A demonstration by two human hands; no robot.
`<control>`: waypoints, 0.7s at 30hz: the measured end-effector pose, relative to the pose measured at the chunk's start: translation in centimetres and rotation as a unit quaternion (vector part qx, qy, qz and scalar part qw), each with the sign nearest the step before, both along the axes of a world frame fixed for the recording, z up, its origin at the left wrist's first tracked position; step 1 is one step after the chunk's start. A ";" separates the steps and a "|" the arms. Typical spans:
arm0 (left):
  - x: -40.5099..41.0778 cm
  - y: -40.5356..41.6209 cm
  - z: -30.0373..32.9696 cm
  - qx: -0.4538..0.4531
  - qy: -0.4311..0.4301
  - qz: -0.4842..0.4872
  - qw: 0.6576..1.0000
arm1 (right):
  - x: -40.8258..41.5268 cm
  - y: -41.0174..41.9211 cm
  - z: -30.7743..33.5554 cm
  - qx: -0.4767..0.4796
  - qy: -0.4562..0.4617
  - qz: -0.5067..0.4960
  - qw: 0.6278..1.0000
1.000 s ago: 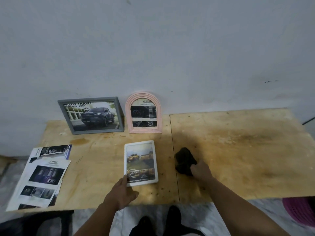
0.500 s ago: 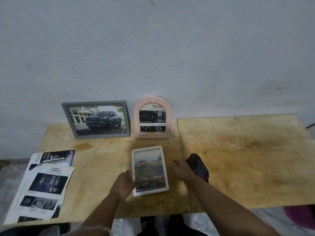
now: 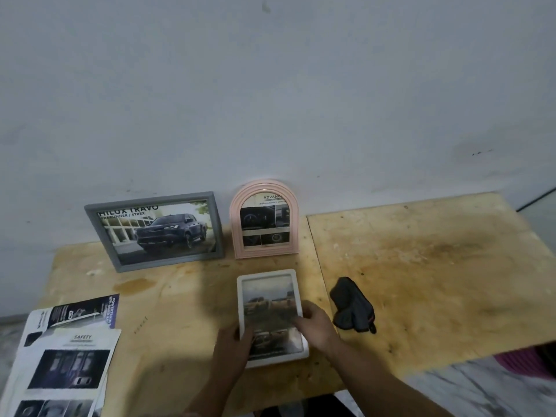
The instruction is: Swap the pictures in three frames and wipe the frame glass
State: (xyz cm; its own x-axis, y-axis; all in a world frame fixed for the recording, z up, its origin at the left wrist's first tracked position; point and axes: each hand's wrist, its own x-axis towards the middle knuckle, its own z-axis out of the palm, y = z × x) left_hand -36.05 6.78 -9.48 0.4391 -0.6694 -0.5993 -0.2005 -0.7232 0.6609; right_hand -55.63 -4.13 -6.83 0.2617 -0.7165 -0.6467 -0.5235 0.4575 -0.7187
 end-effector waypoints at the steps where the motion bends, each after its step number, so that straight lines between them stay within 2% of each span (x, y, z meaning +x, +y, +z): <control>1: -0.7 -0.5 0.4 -0.004 -0.001 0.001 1.000 | -0.6 -0.2 0.2 -0.017 0.004 -0.012 1.000; 5: -3.9 -3.9 2.8 -0.042 0.042 0.018 0.998 | -4.0 -2.2 1.7 -0.060 0.009 -0.074 0.995; 14: -12.0 -16.3 8.0 -0.117 0.138 -0.073 0.981 | -11.2 -12.8 4.5 -0.145 0.023 -0.171 0.974; 21: -14.9 -24.6 7.9 -0.093 0.149 0.002 0.985 | -12.1 -22.1 4.1 -0.163 0.011 -0.143 0.976</control>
State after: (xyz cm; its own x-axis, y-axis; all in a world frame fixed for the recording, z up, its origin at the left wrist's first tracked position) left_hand -50.92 -17.86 -1.60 0.2653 -0.7783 -0.5691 0.0242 -0.5847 0.8109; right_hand -67.74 -26.20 -2.75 0.0084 -0.9268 -0.3754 -0.4248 0.3365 -0.8404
